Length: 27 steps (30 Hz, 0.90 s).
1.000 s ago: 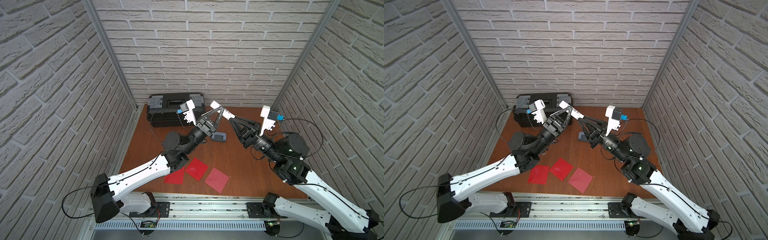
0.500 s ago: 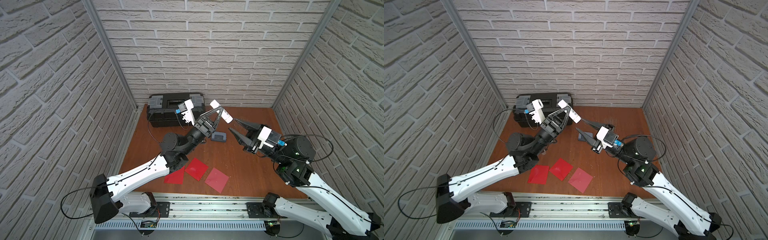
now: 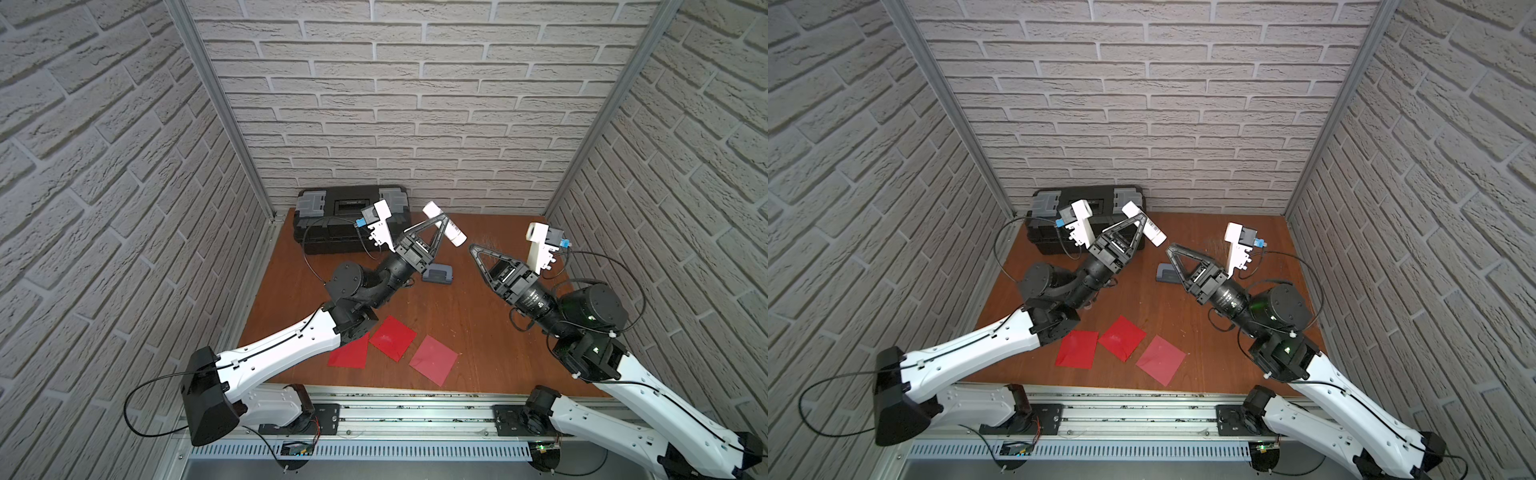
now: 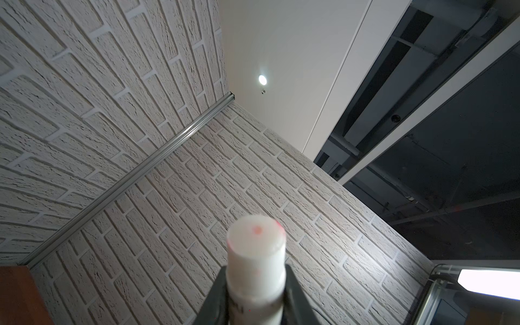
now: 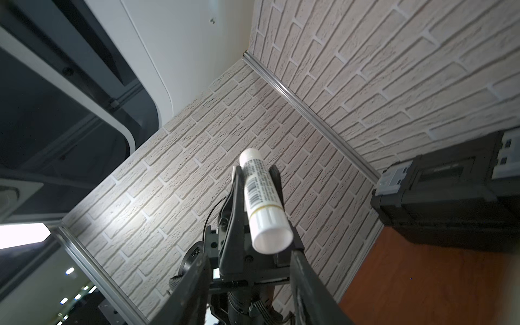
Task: Seal the envelope with a glue stick
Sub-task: Screw the glue stick.
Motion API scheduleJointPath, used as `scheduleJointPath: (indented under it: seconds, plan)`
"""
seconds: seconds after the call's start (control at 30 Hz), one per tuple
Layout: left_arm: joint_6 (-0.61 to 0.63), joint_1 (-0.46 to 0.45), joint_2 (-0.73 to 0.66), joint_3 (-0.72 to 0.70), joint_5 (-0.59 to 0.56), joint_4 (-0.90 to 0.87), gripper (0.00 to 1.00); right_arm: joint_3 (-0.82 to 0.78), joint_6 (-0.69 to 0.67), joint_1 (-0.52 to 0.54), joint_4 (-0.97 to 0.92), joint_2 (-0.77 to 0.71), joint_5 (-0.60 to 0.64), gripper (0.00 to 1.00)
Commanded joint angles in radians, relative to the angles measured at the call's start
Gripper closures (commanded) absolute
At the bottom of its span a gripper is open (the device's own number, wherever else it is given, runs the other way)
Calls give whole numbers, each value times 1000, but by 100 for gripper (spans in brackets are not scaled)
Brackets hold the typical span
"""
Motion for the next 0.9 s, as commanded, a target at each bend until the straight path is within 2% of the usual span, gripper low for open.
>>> scheduleJointPath:
  seconds: [0.0,0.37,0.57,0.87]
  plan:
    - [13,6,8,5,-1,55,100,-13,190,5,72,16,21,50]
    - [6,9,17,4,0,59,100,13,210,5,157,63,5,52]
    - [1,9,21,2,-1,65,100,25,198,5,112,62,42,61]
    - [-14,9,35,8,5,80,100,34,184,6,123,76,63,64]
